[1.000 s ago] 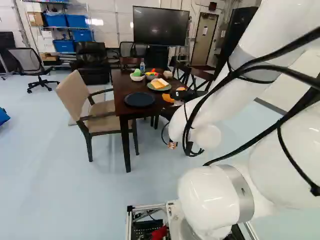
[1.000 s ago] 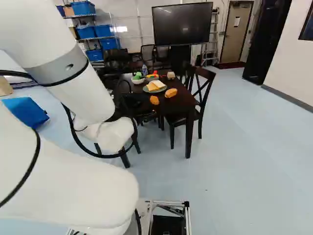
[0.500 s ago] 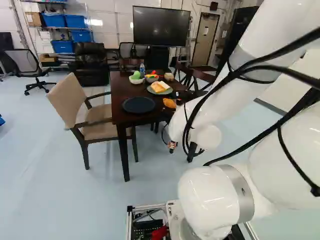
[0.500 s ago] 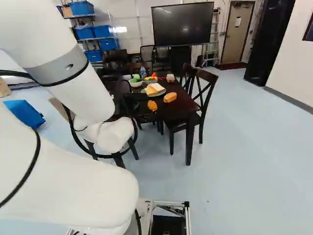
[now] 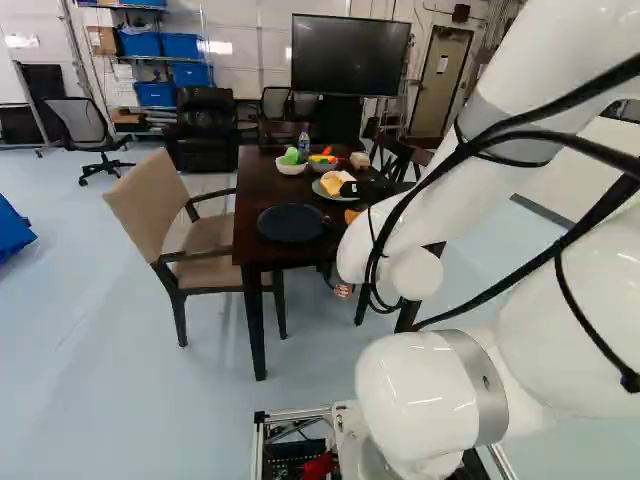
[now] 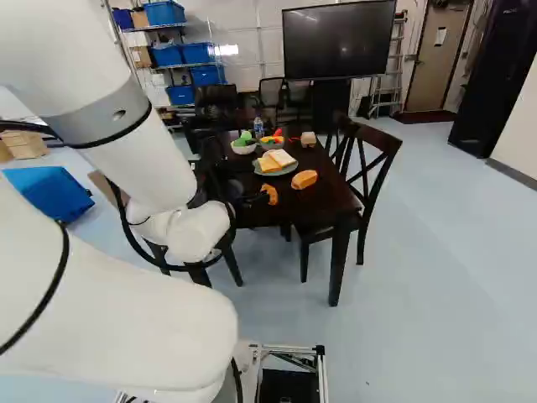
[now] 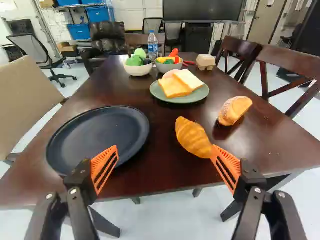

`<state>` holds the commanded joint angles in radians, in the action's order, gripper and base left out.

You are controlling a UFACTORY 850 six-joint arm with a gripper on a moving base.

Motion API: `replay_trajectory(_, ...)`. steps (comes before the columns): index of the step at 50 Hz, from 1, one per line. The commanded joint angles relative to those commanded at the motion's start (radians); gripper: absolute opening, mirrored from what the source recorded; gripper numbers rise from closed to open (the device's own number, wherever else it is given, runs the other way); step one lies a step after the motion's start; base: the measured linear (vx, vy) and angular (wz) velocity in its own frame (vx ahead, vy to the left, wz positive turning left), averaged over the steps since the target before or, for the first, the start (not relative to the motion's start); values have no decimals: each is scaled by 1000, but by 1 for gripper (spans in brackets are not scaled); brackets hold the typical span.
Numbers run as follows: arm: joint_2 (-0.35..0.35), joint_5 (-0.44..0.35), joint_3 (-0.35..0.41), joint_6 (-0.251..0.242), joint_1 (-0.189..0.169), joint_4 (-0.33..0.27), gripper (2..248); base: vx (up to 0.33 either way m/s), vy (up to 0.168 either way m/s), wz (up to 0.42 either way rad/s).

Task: Move the croissant to the empty plate

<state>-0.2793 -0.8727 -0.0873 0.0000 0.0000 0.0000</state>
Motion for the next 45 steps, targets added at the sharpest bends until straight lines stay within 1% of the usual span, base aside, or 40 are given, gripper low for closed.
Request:
replay_trajectory(20,0,0,0,0,0,0,247,183,-58,-17)
replay_trajectory(25,0,0,0,0,0,0,247,125,-11,-22)
replay_trajectory(45,0,0,0,0,0,0,247,5,2,0)
